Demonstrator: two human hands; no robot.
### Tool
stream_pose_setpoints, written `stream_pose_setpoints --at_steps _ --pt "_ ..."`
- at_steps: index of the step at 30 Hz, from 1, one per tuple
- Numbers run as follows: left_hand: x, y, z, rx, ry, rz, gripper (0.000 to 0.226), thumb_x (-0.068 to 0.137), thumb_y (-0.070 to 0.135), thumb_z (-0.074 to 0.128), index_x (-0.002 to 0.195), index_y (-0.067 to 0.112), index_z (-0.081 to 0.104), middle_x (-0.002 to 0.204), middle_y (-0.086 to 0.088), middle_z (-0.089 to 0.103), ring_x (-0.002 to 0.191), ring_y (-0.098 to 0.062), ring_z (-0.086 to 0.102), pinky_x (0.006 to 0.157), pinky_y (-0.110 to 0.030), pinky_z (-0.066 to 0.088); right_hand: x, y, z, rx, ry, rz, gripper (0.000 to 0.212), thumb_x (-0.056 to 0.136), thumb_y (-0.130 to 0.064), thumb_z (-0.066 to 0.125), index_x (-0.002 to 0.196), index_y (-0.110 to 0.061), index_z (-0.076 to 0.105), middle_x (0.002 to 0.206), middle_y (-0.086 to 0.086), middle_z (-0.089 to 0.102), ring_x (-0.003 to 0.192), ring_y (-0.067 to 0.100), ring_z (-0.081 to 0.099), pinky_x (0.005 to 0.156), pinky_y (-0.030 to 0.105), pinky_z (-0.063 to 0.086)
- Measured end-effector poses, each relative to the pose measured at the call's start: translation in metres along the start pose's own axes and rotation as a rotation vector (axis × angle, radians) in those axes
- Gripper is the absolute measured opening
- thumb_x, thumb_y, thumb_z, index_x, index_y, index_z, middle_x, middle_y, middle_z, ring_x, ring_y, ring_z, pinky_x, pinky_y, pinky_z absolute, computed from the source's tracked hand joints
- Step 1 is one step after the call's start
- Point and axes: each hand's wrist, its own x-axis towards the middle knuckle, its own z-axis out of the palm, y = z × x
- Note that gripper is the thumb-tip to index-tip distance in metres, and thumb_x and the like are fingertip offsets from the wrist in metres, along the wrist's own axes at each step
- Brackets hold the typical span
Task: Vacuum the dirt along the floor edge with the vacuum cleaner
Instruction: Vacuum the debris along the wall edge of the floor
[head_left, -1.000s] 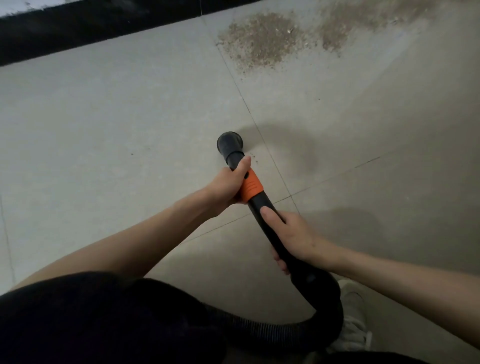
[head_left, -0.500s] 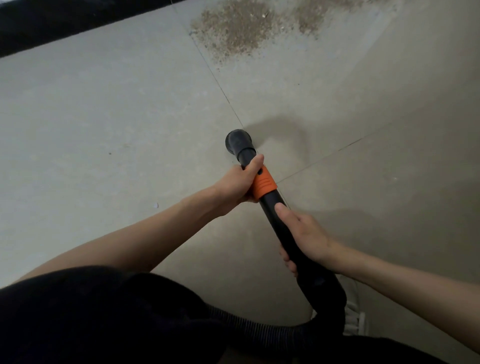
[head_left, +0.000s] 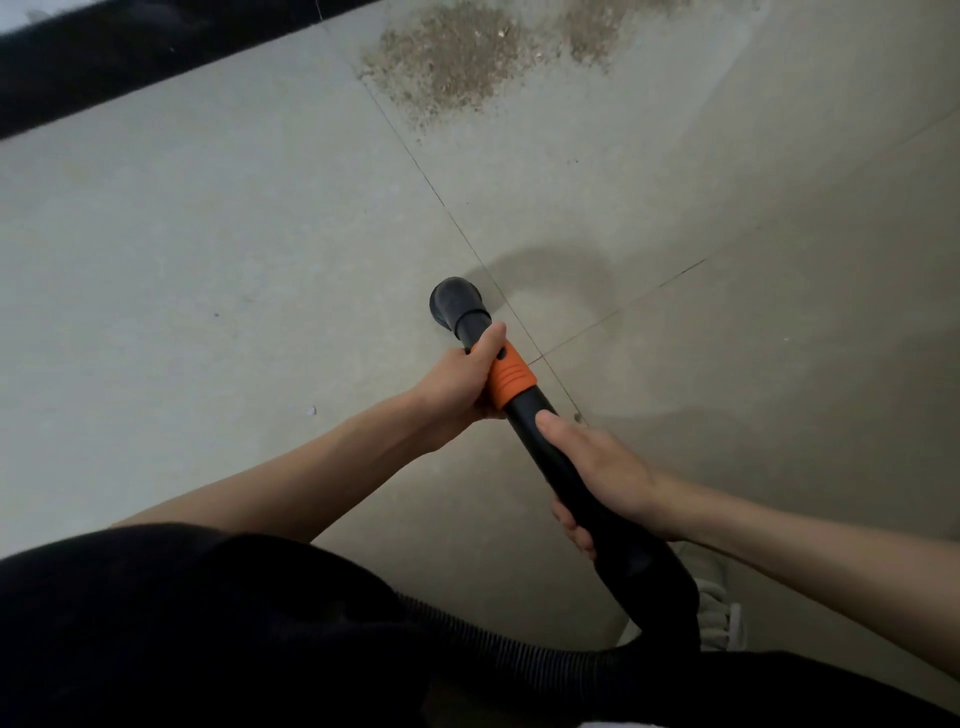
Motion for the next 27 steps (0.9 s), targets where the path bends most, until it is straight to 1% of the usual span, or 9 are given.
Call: stream_pose_setpoints --at_steps 3,7,10,12,16,19,23,25,27 --pt "-0.003 -0.001 -0.01 -0.02 0.044 0.004 0.039 0.097 0.045 0.046 0.094 0.006 0.052 0.086 -0.008 0.057 0.073 -0.018 0.063 0.068 -0.031 0.058 0.007 -0.004 0.007 -0.046 -0.023 -0.009 0.054 0.096 -0.059 0.038 0.085 -0.007 0.045 0.048 0.009 0.053 0.035 0.022 0.049 0.039 0.026 0.045" --pt "-0.008 0.003 -0.029 -0.072 0.127 0.036 0.038 0.098 0.042 0.045 0.094 0.005 0.051 0.087 -0.009 0.054 0.075 -0.02 0.061 0.072 -0.034 0.057 0.022 -0.021 0.016 -0.153 -0.038 -0.018 0.056 0.096 -0.059 0.038 0.082 -0.006 0.045 0.046 0.007 0.053 0.034 0.02 0.049 0.038 0.025 0.044" --pt "-0.01 0.01 -0.047 -0.145 0.229 0.069 0.037 0.098 0.039 0.045 0.1 0.002 0.049 0.086 -0.008 0.052 0.072 -0.019 0.059 0.063 -0.032 0.056 0.036 -0.043 0.024 -0.26 -0.083 -0.021 0.056 0.097 -0.059 0.037 0.08 -0.007 0.046 0.045 0.006 0.054 0.034 0.019 0.05 0.038 0.024 0.044" --pt "-0.012 0.014 -0.062 -0.198 0.309 0.08 0.038 0.098 0.038 0.046 0.106 0.001 0.048 0.088 -0.009 0.052 0.074 -0.02 0.059 0.06 -0.031 0.054 0.046 -0.059 0.033 -0.338 -0.11 -0.039 0.055 0.098 -0.058 0.037 0.079 -0.007 0.046 0.045 0.005 0.054 0.034 0.019 0.05 0.038 0.024 0.045" --pt "-0.017 0.017 -0.093 -0.261 0.45 0.093 0.04 0.097 0.038 0.048 0.11 -0.001 0.048 0.088 -0.008 0.052 0.073 -0.019 0.06 0.056 -0.029 0.052 0.066 -0.081 0.051 -0.432 -0.18 -0.065 0.053 0.097 -0.059 0.038 0.087 -0.009 0.047 0.047 0.006 0.055 0.036 0.02 0.052 0.038 0.024 0.045" --pt "-0.022 0.014 -0.118 -0.301 0.533 0.121 0.039 0.096 0.038 0.048 0.107 0.0 0.049 0.086 -0.007 0.051 0.07 -0.018 0.058 0.057 -0.029 0.053 0.081 -0.095 0.067 -0.498 -0.245 -0.088 0.053 0.097 -0.061 0.038 0.091 -0.009 0.048 0.047 0.004 0.055 0.037 0.019 0.052 0.038 0.024 0.044" --pt "-0.028 0.014 -0.148 -0.351 0.632 0.186 0.032 0.097 0.038 0.047 0.089 0.006 0.05 0.079 -0.004 0.051 0.065 -0.016 0.057 0.048 -0.023 0.05 0.1 -0.113 0.091 -0.568 -0.296 -0.135 0.049 0.097 -0.059 0.04 0.085 -0.011 0.048 0.048 0.006 0.056 0.037 0.02 0.051 0.04 0.025 0.044" --pt "-0.029 0.018 -0.16 -0.352 0.673 0.215 0.032 0.096 0.038 0.048 0.086 0.008 0.051 0.078 -0.004 0.052 0.062 -0.015 0.058 0.045 -0.021 0.049 0.108 -0.123 0.101 -0.587 -0.307 -0.165 0.048 0.097 -0.057 0.041 0.084 -0.011 0.047 0.048 0.006 0.055 0.036 0.02 0.051 0.039 0.025 0.043" --pt "-0.029 0.024 -0.171 -0.381 0.689 0.226 0.031 0.096 0.037 0.049 0.086 0.008 0.05 0.079 -0.004 0.054 0.063 -0.015 0.059 0.048 -0.023 0.051 0.115 -0.133 0.107 -0.602 -0.315 -0.173 0.05 0.097 -0.058 0.042 0.084 -0.011 0.047 0.048 0.007 0.055 0.036 0.021 0.051 0.038 0.025 0.043"
